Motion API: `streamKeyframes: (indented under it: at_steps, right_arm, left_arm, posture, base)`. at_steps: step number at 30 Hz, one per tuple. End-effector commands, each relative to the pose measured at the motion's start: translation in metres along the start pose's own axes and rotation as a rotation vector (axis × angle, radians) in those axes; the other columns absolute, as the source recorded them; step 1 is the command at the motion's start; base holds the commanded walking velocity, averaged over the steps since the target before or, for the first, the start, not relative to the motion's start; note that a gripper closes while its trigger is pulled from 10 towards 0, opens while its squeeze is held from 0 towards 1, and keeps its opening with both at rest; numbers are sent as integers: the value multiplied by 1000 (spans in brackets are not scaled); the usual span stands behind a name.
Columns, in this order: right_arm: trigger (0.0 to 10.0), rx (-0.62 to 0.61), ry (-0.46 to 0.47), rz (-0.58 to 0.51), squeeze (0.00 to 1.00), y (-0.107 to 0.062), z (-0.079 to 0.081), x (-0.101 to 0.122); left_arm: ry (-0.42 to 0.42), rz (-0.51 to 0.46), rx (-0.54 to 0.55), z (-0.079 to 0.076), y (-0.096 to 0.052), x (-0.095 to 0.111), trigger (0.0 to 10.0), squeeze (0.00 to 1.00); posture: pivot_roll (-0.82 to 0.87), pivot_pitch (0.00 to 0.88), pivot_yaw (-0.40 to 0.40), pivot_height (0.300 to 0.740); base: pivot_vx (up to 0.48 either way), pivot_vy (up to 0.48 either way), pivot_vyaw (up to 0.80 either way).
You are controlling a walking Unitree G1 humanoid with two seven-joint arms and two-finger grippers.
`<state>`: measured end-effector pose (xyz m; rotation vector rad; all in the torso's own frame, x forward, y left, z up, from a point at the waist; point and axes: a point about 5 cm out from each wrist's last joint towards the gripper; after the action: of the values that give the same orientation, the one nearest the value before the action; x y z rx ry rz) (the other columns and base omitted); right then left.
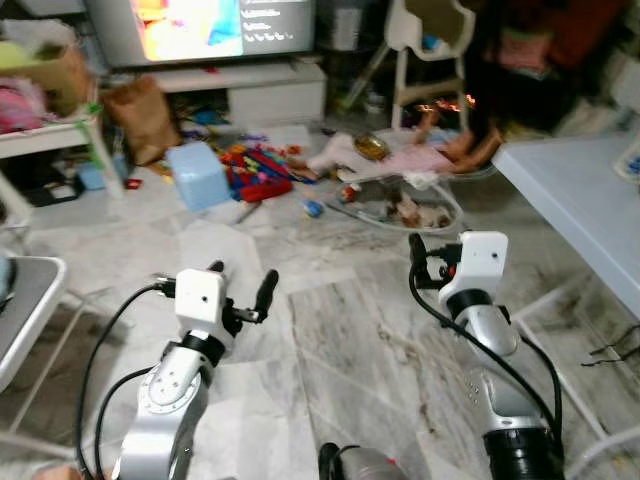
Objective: Restocking fridge
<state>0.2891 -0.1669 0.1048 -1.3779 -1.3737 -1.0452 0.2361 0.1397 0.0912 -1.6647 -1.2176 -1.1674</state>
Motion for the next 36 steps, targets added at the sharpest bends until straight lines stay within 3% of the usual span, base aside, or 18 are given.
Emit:
streamKeyframes:
  at_steps: [1,17,30,36]
  right_arm:
    - [10000,-21,-9,-5,0,-2,-6,1]
    - [10000,-38,-25,-52,0,-1,-8,8]
    - [10000,-35,-48,-80,0,2,-6,14]
    - [10000,-43,-52,-91,0,6,-9,16]
  left_arm:
    - [-4,2,-33,-7,2,0,10000,0]
    - [-3,-7,-37,-8,3,2,10000,0]
    - [-5,-26,-47,-12,7,3,10000,0]
    - [-6,-28,-48,-12,9,4,10000,0]
  posture:
    - [-19,0,-12,740]
    - [-28,0,-9,740]
    - [-32,0,-2,740]
    - [-31,0,0,740]
  base:
    - [0,0,-800]
    - [0,0,-800]
    - [475,0,0]
    - [479,0,-541]
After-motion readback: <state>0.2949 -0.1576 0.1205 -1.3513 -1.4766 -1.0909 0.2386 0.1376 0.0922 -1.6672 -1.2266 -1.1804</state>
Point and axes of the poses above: a point about 5 cm out from each wrist's last joint towards the gripper, its own y axis pointing out of the wrist towards the gripper, its own x axis along the axis of the wrist's last joint, z = x × y, and after that the axes turned 13 degrees about -y, right-handed
